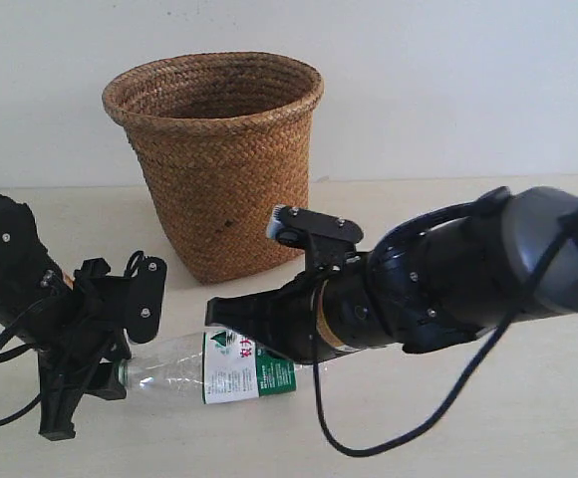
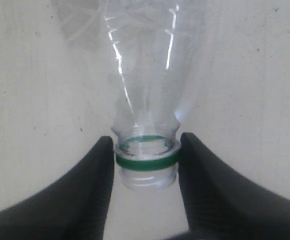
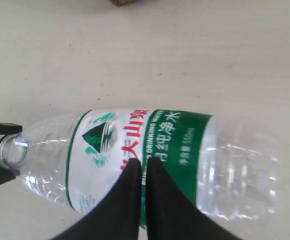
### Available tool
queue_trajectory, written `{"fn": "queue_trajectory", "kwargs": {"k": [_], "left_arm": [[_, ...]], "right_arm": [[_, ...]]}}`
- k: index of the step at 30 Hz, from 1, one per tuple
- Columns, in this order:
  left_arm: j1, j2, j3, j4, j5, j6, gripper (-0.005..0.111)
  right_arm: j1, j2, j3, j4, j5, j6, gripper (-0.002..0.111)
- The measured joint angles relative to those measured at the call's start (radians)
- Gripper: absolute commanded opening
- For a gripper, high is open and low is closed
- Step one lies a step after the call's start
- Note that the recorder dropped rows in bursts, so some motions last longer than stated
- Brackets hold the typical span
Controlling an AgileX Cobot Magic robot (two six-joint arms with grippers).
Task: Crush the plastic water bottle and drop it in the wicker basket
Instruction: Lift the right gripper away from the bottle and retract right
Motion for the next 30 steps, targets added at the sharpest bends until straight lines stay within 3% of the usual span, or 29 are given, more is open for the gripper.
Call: {"fn": "queue_trajectory", "kwargs": {"k": [10,16,23,30], "left_arm": [[0.0,0.0,0.0,0.0,0.0,0.0,0.004],[0.0,0.0,0.0,0.0,-0.014,0.0,0.004],[0.0,0.0,0.0,0.0,-0.018,0.0,0.004],[0.0,0.0,0.0,0.0,-0.03,-0.002,0.004]], "right_arm": [[0.002,-0.353,0.156,-0.02,0.16,-0.097,0.0],[0.108,-0.584,0.254,-0.179,0.428,-0.106,0.0],[0.241,-0.69,0.33,-0.277,0.663,-0.115,0.0],[0.267,-0.698,0.349,-0.171,0.735,-0.115,0.0]]}}
